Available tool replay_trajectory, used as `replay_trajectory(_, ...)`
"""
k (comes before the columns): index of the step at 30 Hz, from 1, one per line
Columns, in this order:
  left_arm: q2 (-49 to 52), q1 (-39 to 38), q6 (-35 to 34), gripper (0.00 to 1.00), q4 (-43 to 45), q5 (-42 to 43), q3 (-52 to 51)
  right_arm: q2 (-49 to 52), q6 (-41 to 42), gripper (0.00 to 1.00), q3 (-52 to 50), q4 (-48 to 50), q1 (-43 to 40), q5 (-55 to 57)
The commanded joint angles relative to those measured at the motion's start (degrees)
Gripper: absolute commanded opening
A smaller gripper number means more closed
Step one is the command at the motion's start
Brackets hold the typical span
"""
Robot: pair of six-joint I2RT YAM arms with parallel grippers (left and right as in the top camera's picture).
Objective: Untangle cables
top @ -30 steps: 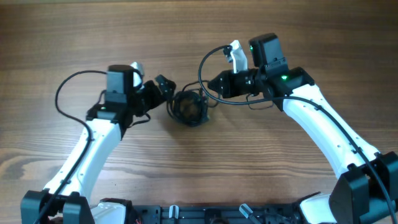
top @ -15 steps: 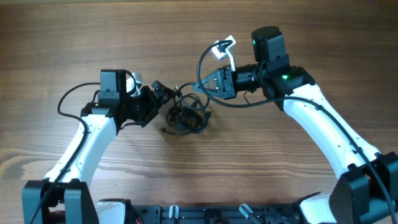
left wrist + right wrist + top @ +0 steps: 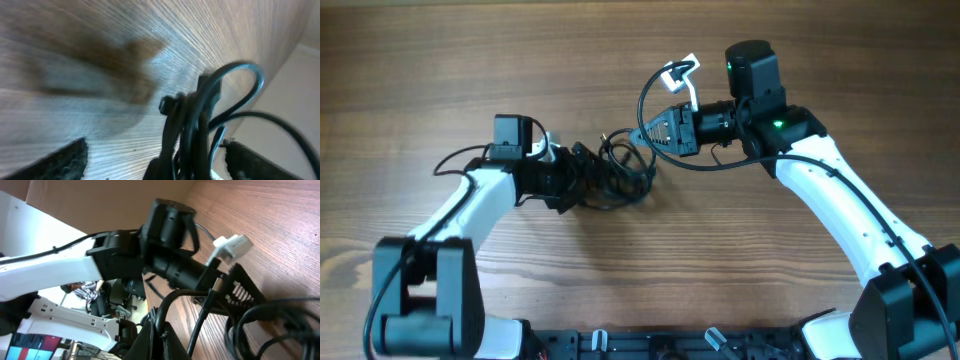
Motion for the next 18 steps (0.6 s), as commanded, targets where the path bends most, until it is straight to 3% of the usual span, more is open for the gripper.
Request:
replay_trajectory(1,2.08,0.22,0.04,0.71,1.79,6.73,-0.26,-1.09,0.17,0.04,1.51,0.52,-0.13,-2.05)
replay_trajectory(5,2.05,0.22,0.04,0.5,2.32,8.41,-0.26,-1.09,0.13,0.04,1.51,0.55,-0.13,-2.01)
replay_trajectory(8,2.05,0.31,0.07,0.22,4.33,7.85,-0.26,-1.09,0.15,0.04,1.51,0.5,-0.17,-2.01)
replay_trajectory(13,2.05,2.82,0.72,0.11,1.6,-4.87,-0.26,-1.09,0.22,0.04,1.51,-0.24,-5.14,-2.01)
replay_trajectory(18,2.05,3.78,2.25,0.07,-0.28,-5.38,-0.26,-1.09,-0.04,0.04,1.49,-6.27,-9.94,-0.04)
